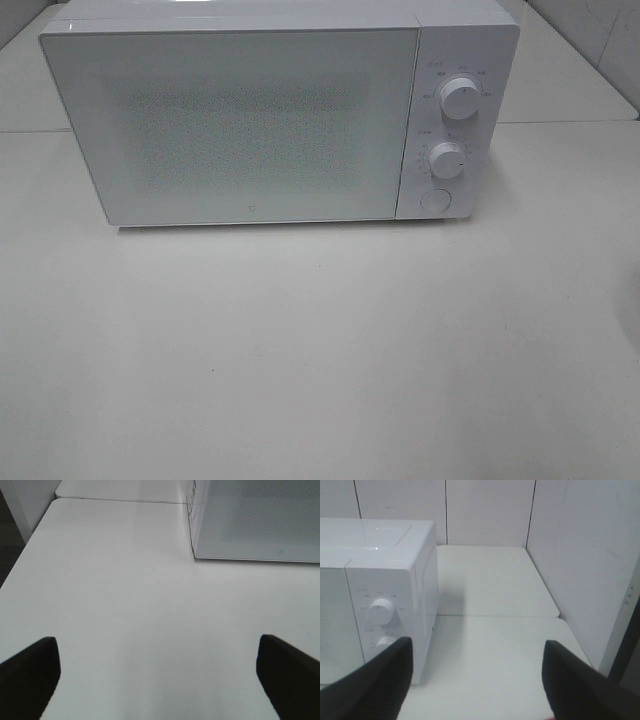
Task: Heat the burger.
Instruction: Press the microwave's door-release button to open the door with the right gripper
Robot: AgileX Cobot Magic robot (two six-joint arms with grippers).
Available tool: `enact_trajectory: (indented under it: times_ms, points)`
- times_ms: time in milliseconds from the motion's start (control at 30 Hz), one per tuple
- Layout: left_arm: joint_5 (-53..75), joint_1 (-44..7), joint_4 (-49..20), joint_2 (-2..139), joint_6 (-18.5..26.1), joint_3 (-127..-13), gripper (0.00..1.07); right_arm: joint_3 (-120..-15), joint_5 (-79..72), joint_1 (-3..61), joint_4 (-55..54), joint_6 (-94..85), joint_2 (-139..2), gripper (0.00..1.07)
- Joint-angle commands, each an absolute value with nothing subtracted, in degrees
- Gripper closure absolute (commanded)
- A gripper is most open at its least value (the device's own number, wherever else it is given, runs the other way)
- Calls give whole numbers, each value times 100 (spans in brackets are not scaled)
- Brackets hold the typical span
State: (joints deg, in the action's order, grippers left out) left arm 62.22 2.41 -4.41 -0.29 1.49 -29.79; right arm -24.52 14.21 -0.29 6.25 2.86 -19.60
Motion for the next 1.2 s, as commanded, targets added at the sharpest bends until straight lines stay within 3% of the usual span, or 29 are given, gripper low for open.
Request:
enact_trajectory:
  times_ms: [33,200,300,600,800,900,967,1200]
  points:
    - [6136,229,-453,-109,143,-2951,4,-2068,183,-57,871,269,-2229,40]
    - [6136,229,-453,-109,143,-2951,4,-1243,-2578,-57,934,321,-3375,47]
    - [6136,229,-453,-109,143,-2951,4,-1100,-3214,-57,934,321,-3959,50]
    - [6136,229,-453,-109,143,-2951,4,-1043,-4211,-57,1049,321,-5432,63]
    - [6136,229,-453,-109,143,-2951,4,-1043,-5351,-57,1049,298,-6944,82]
    - [6136,229,-453,-109,143,-2951,4,-1043,-5552,-57,1054,298,-7259,84]
    - [6136,229,-453,-109,143,-2951,4,-1043,-5838,-57,1094,418,-7706,94]
    - [6136,229,-453,-109,143,-2951,4,-1043,-6394,-57,1324,773,-8468,105]
